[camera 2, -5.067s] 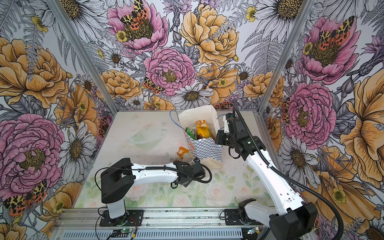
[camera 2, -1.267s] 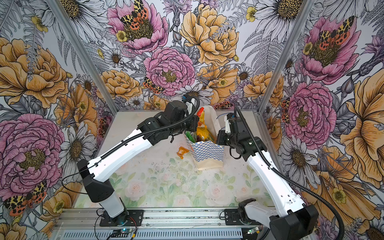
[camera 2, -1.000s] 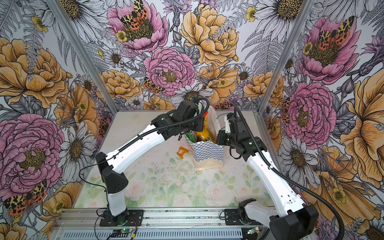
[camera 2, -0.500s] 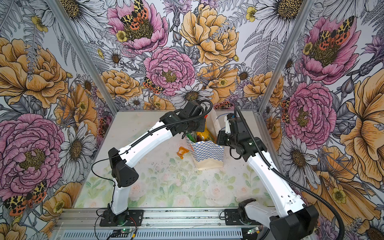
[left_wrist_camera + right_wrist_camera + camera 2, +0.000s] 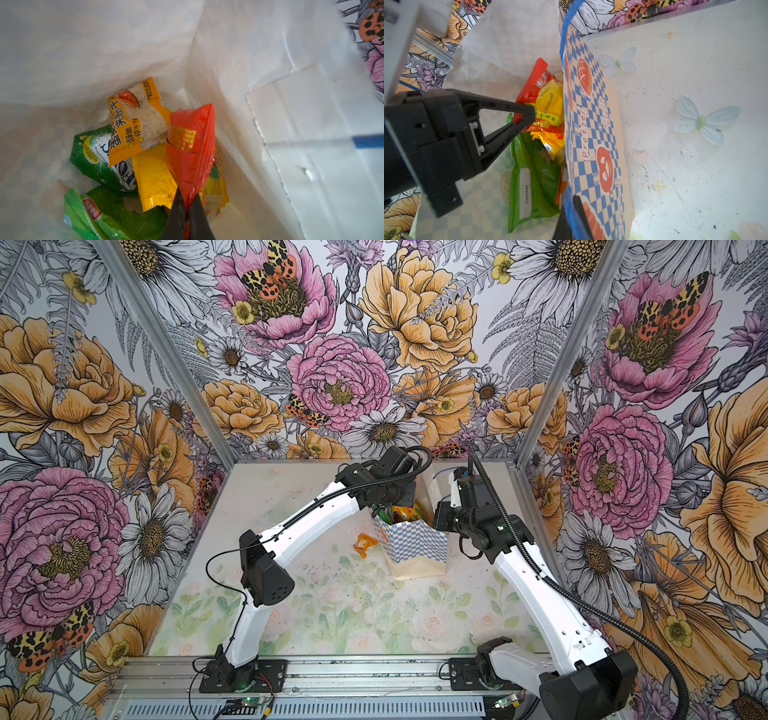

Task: Place the snacks into the paper bag
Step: 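Lower the red candy packet into the bag and open the left gripper, then withdraw the left gripper from the bag down to the small orange candy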

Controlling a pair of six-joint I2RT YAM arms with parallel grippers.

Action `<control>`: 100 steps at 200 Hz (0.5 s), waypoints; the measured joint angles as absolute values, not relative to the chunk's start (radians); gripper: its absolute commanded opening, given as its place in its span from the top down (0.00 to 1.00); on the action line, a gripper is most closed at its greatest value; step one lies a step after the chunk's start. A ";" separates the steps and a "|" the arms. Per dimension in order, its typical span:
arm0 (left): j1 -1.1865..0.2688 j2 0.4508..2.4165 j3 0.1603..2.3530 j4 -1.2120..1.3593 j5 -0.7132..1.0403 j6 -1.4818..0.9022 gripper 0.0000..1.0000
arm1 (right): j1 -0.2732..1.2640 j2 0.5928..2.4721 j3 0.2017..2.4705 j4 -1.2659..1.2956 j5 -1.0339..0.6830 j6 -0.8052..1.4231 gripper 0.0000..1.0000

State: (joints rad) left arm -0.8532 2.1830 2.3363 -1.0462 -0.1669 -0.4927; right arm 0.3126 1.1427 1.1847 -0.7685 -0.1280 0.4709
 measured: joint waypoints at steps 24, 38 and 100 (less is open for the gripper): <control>-0.852 2.203 2.360 -1.054 -0.167 -0.493 0.95 | 0.313 1.139 1.181 -0.767 -0.128 0.471 1.00; -0.852 2.209 2.363 -1.058 -0.167 -0.497 0.87 | 0.313 1.139 1.181 -0.767 -0.128 0.471 1.00; -0.852 2.211 2.364 -1.072 -0.167 -0.499 0.72 | 0.313 1.139 1.180 -0.767 -0.128 0.471 1.00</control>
